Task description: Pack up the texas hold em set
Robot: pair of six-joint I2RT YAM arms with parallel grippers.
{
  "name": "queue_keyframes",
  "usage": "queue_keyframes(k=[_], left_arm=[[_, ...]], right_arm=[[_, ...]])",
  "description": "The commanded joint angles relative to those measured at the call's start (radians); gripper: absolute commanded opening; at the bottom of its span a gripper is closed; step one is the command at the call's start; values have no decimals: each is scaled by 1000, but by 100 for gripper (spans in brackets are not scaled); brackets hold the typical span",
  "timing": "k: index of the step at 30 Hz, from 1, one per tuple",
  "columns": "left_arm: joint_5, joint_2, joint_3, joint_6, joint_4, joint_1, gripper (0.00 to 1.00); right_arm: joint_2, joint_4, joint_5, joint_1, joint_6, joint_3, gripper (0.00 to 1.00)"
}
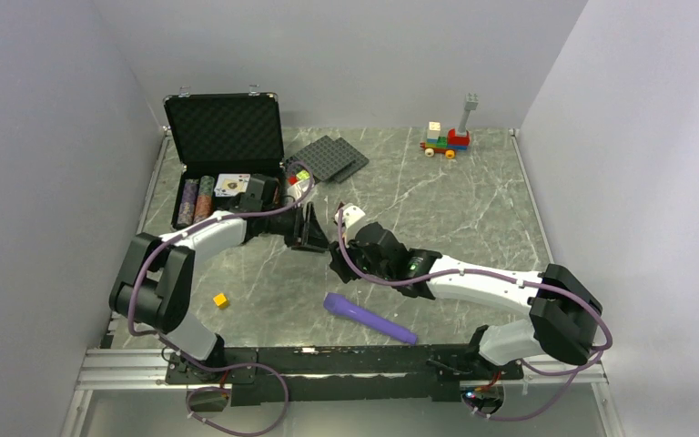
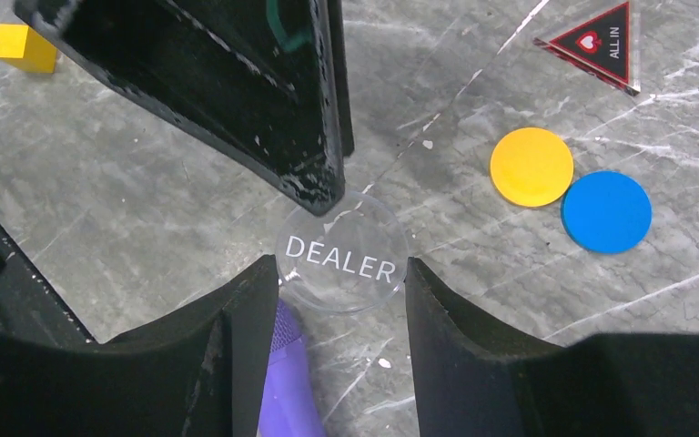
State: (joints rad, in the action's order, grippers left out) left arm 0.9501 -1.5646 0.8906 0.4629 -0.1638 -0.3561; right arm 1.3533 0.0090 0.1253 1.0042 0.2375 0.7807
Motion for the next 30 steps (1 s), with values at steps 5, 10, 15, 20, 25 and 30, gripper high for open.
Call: queue_keyframes(k=[5,10,15,20,25,30], left_arm=[[85,-36,-1,30,65,-38,47],[86,-36,-2,31,64,-39,41],[106,-48,-5,48,84,-46,36],[111,-54,-1,42,78,-56,31],[107,-62,8,20,50,-61,22],[121,-58,11,27,55,-65,5]], right_arm=[[-36,54,30,19,-38,-5,34],[-36,52,46,25,-41,-9,33],[-36,51,53,28,-43,-9,33],[-33,53,56,30,-44,-8,32],[-39,54,63,32,-47,-11,32],[-35,36,72,34,-46,-1,33]])
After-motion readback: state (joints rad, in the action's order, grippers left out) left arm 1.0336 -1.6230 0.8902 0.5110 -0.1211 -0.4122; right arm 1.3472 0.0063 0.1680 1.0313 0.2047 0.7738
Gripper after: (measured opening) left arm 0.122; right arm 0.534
